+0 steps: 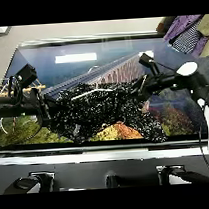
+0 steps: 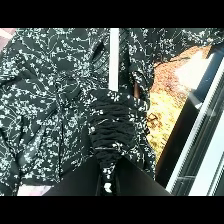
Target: Fold the clothes and pants, and hang the long-sleeved shirts on hangers.
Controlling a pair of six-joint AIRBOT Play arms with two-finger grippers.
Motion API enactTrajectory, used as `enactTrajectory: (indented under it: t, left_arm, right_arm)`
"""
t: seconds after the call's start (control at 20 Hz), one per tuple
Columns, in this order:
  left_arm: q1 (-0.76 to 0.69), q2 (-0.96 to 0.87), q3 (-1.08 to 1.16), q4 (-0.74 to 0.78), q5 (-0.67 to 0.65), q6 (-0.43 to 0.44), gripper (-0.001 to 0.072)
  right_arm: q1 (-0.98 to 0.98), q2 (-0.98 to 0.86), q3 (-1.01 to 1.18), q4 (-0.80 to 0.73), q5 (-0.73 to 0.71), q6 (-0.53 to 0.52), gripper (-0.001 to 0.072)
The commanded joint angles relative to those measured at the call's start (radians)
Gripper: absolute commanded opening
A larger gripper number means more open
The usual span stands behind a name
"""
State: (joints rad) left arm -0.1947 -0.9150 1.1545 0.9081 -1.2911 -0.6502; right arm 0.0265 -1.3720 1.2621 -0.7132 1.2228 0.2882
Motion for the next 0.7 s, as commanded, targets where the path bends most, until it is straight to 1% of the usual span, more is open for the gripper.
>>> enactTrajectory:
  t: [0.0,0.2,0.25,0.3,0.4,0.45,0.5,0.55,0.6,0.65]
  left_arm:
    - [0.000,0.001,0.001,-0.001,-0.001,0.000,0.0026]
    - [0.000,-0.005,0.001,-0.002,-0.001,-0.004,0.0027]
    - [0.000,-0.008,0.001,-0.006,-0.001,-0.004,0.0027]
    - [0.000,-0.011,0.001,-0.013,-0.001,-0.004,0.0027]
    - [-0.001,-0.015,0.001,-0.027,-0.001,-0.004,0.0028]
    - [-0.001,-0.016,0.001,-0.027,0.000,-0.004,0.0032]
    - [-0.001,-0.018,0.001,-0.027,0.000,-0.004,0.0040]
    - [-0.001,-0.018,0.001,-0.027,0.000,-0.005,0.0108]
    - [-0.001,-0.018,0.001,-0.027,0.007,-0.022,0.0224]
    - [0.000,-0.018,0.001,-0.026,0.030,-0.083,0.0364]
  right_arm:
    - [0.052,-0.027,-0.002,0.023,-0.093,-0.035,0.0561]
    - [0.106,-0.045,-0.001,0.022,-0.055,-0.038,0.0550]
    - [0.119,-0.045,-0.001,0.021,-0.043,-0.038,0.0518]
    - [0.122,-0.045,-0.001,0.024,-0.034,-0.038,0.0456]
    - [0.118,-0.041,0.000,0.012,-0.001,-0.039,0.0263]
    - [0.113,-0.031,0.000,-0.010,0.011,-0.039,0.0088]
    - [0.113,-0.013,0.000,-0.029,0.024,-0.039,0.0038]
    - [0.113,0.010,0.000,-0.060,0.021,-0.040,0.0038]
    - [0.113,0.040,0.000,-0.093,0.014,-0.039,0.0038]
    - [0.113,0.071,0.000,-0.130,0.005,-0.038,0.0037]
